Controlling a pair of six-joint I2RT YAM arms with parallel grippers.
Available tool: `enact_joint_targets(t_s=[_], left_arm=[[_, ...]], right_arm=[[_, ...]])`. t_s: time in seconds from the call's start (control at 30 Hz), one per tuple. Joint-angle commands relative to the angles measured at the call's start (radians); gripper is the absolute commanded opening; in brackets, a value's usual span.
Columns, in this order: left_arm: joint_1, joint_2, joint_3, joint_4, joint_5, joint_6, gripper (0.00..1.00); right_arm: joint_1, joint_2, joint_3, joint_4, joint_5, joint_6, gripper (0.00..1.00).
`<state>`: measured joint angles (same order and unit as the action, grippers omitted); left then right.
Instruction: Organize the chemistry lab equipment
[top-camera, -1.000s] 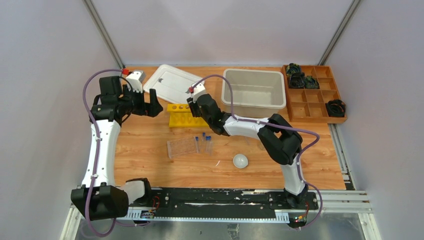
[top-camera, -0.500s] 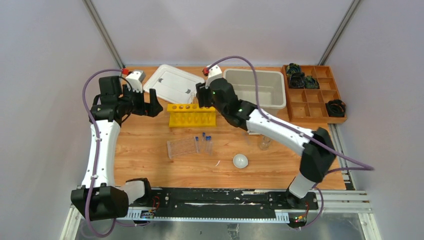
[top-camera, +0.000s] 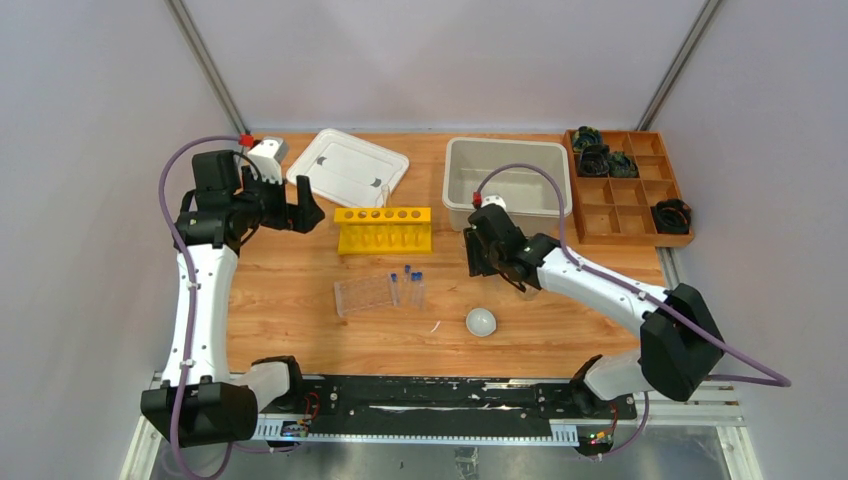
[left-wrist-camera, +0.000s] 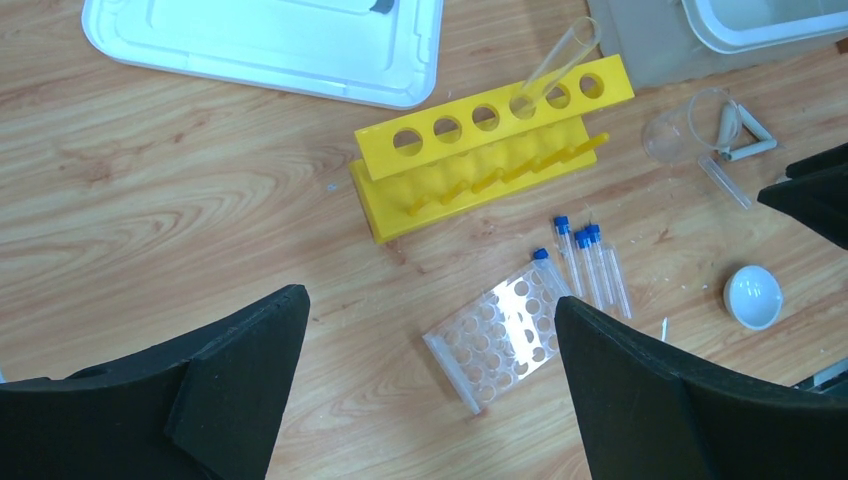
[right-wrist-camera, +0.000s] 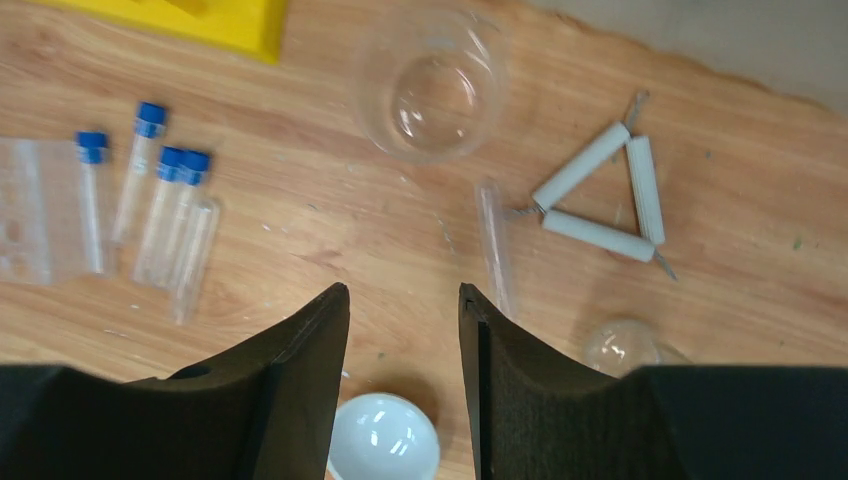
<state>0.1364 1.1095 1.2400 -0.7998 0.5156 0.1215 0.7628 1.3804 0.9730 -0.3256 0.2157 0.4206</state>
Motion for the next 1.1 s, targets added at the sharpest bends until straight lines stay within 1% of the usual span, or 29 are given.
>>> enact_joint_targets(t_s=[0.0, 0.27, 0.6, 0.83, 1.07], left_arm=[[0.005, -0.015, 0.030, -0.006, 0.021, 0.004, 1.00], [0.005, -0.026, 0.031, -0.006, 0.032, 0.001, 1.00], [0.004, -0.032, 0.033, -0.006, 0.044, 0.003, 1.00], [0.005, -0.039, 0.036, -0.009, 0.055, 0.007, 1.00], [0.004, -0.048, 0.036, -0.009, 0.057, 0.003, 1.00]], right_arm=[[-0.030, -0.017, -0.041, -0.003, -0.034, 0.035, 0.49], [-0.095, 0.039, -0.130, 0.069, -0.051, 0.049, 0.46], [-0.136, 0.127, -0.149, 0.087, -0.047, 0.038, 0.45], [-0.155, 0.169, -0.168, 0.122, -0.033, 0.033, 0.38], [-0.154, 0.207, -0.167, 0.149, -0.063, 0.046, 0.32]])
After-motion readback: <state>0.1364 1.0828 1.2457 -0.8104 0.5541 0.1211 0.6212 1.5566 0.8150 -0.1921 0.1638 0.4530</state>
